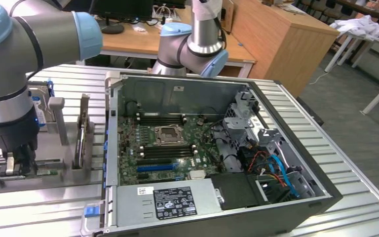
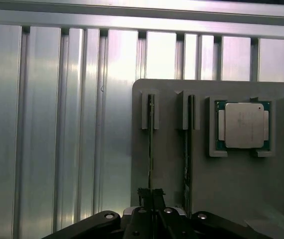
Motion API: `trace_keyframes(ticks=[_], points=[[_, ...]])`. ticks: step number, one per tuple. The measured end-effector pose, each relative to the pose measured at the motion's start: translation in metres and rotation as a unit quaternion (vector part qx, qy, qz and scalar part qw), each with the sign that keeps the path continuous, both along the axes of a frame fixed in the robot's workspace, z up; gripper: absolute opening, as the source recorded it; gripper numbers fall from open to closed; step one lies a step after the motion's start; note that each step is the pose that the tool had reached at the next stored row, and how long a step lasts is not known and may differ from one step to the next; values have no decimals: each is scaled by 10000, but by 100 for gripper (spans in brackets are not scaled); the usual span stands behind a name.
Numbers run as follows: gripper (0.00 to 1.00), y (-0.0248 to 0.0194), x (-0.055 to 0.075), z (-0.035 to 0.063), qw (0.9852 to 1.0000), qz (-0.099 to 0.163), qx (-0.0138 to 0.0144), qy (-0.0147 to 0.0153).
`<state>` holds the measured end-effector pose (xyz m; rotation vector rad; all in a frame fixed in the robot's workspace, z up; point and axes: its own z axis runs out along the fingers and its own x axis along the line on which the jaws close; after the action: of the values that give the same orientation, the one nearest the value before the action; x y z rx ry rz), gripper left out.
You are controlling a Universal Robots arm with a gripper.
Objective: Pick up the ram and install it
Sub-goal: 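Pick up the ram and move it above insertion slot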
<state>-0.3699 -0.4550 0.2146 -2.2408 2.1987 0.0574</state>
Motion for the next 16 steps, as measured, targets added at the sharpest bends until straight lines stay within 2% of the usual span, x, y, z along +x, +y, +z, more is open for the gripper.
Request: trace_keyframes(ticks=[8, 16], points=[[12, 0, 0, 220, 10000, -6, 0, 0], [12, 0, 0, 508, 10000, -12, 0, 0]])
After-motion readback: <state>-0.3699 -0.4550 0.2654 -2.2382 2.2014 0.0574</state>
